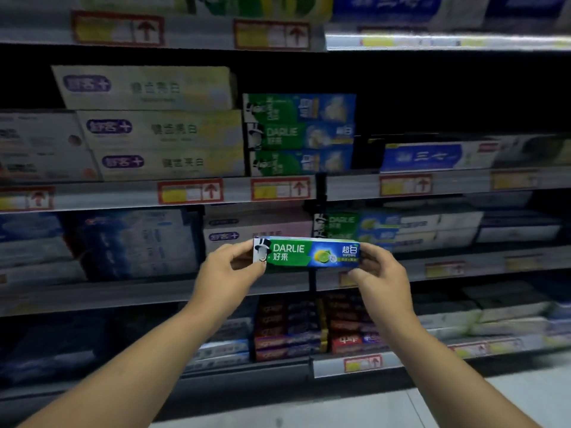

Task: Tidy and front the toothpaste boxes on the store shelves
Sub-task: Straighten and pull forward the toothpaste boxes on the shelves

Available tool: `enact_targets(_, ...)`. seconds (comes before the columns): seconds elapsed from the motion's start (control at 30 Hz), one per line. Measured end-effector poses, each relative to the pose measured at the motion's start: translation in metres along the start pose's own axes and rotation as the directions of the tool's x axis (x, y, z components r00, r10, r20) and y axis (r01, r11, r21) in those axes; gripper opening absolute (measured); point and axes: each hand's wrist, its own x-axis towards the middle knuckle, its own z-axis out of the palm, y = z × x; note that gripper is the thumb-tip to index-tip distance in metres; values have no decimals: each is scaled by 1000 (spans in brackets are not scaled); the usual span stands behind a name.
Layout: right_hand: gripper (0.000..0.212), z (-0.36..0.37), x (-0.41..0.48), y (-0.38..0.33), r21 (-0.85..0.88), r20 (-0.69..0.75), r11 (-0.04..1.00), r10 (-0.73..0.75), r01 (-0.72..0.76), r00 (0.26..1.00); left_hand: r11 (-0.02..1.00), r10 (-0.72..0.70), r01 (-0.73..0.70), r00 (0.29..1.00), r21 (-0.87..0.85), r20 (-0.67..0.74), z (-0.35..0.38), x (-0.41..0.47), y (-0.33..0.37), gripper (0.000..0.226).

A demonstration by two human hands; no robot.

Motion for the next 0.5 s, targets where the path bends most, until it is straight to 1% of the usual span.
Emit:
enact_targets(0.07,48,-17,13,1,42,-54,999,-3,6,999,999,41,-42,999,14,23,26,6,12,47)
enact_targets(0.17,51,-38,32,0,107,-122,994,0,13,993,998,51,-50,998,-32,41,56,18,22,56)
enact_targets(0.27,52,-52,49,-6,141,-119,990,0,17,993,998,12,-9,999,-55,52,77,27,30,59)
enact_targets(0.37,50,-57,63,-7,141,-128,990,-9,27,992,998,11,-8,999,-57,40,90,36,33,61)
enact_targets(0.5,66,-59,75,-5,127,-132,992,7,10,991,998,13,-9,998,-60,54,99,45,35,63)
